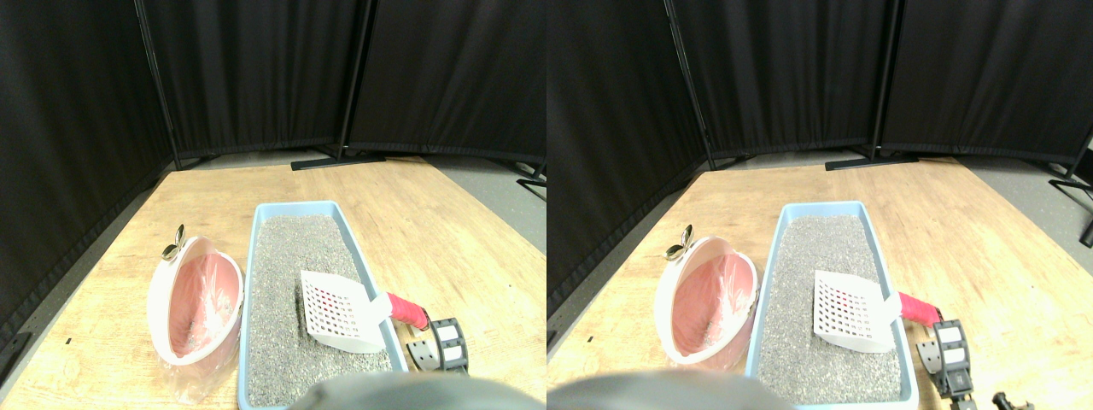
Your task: Scoop (unimanual)
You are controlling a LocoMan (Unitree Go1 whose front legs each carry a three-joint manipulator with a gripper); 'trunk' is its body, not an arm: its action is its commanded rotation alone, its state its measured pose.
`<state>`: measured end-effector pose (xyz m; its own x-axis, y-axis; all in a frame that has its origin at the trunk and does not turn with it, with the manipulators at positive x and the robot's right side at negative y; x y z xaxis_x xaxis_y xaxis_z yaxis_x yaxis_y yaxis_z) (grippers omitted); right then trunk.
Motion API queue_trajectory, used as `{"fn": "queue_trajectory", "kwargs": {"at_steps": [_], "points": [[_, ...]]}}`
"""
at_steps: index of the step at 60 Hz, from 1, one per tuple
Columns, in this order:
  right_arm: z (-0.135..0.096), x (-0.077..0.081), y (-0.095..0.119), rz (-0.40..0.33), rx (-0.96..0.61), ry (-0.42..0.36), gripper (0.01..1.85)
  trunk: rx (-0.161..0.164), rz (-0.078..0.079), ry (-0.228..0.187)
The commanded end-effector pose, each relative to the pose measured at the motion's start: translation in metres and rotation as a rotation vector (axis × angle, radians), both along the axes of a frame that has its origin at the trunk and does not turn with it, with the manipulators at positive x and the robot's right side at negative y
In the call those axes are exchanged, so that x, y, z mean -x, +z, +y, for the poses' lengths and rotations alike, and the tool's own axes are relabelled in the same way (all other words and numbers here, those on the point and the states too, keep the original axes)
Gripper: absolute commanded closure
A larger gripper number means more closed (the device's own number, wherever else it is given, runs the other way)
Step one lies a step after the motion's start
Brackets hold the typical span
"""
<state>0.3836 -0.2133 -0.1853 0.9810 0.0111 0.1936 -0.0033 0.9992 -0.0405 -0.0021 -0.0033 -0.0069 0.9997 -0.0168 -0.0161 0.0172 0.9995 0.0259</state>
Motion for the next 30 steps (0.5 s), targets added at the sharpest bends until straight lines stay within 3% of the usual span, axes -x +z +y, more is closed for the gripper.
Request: {"fn": "queue_trajectory", "kwargs": {"at_steps": [1,14,30], "points": [[-0.001,-0.001,0.006,-0.045,-0.033,0.009,1.07,0.010,0.003,-0.004],[0.002,-0.016,-0.009,0.014,-0.111,0.051,0.93,0.014,0.007,0.001],[0.007,-0.036,-0.016,0.045,-0.132,0.047,0.86,0.023,0.008,0.018]]}}
